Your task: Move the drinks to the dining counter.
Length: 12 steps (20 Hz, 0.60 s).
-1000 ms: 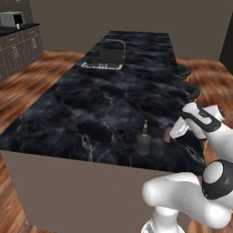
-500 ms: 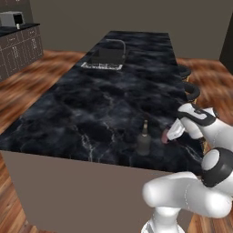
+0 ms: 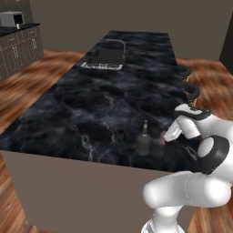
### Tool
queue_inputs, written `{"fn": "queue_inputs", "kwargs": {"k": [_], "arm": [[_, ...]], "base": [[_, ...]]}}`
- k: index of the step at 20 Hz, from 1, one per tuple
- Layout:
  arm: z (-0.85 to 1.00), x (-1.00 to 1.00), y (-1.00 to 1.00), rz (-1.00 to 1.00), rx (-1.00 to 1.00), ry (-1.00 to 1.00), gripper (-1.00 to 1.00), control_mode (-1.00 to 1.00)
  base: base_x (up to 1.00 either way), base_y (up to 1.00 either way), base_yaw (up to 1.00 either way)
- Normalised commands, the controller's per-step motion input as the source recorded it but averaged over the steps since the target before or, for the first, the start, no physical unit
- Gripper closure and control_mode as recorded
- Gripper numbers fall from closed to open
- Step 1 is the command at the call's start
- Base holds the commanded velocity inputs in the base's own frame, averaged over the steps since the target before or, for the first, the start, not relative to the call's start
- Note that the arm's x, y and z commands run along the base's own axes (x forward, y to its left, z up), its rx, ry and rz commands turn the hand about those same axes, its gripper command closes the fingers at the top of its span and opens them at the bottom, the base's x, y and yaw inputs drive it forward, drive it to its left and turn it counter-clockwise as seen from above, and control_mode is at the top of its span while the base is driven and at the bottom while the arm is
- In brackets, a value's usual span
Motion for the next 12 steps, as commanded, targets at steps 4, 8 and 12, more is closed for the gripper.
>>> {"fn": "queue_inputs", "kwargs": {"k": [4,8,12], "arm": [[-0.22,0.11,0.00,0.00,0.00,0.00,1.00,-1.00],[-0.20,0.11,0.00,0.00,0.00,0.00,1.00,-1.00],[-0.19,0.12,0.00,0.00,0.00,0.00,1.00,-1.00]], "base": [[0.00,0.00,0.00],[0.00,0.00,0.00],[0.00,0.00,0.00]]}}
